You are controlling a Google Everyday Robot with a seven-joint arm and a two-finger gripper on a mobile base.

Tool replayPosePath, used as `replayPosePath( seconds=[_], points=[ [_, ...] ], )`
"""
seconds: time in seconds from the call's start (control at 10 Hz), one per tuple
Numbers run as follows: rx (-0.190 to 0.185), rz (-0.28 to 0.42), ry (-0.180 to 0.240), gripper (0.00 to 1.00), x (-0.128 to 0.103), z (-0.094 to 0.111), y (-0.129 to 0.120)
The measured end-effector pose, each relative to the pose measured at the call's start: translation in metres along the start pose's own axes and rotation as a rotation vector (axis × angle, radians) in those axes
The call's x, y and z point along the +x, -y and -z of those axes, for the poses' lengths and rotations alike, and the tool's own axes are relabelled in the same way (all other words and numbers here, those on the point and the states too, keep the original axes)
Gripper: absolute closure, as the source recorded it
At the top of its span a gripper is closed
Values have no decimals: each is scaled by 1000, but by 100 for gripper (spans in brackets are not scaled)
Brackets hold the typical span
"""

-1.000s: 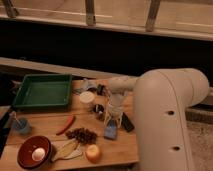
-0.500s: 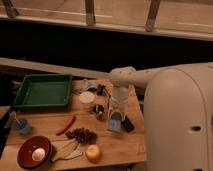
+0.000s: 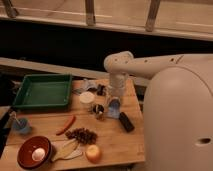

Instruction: Place sponge in paper cup

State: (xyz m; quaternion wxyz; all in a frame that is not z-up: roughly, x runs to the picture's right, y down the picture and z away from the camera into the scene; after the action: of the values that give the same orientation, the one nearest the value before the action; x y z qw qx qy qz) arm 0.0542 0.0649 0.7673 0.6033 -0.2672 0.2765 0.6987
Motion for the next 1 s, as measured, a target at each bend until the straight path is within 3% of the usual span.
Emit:
replayPosePath(
  seconds=[0.3,0.6,1.0],
  points=[
    [-4,76,92,100,-19,43,-44],
    [-33,178,162,100,-31,77,-98],
    [-30,181,161,100,-31,77,-98]
  ],
)
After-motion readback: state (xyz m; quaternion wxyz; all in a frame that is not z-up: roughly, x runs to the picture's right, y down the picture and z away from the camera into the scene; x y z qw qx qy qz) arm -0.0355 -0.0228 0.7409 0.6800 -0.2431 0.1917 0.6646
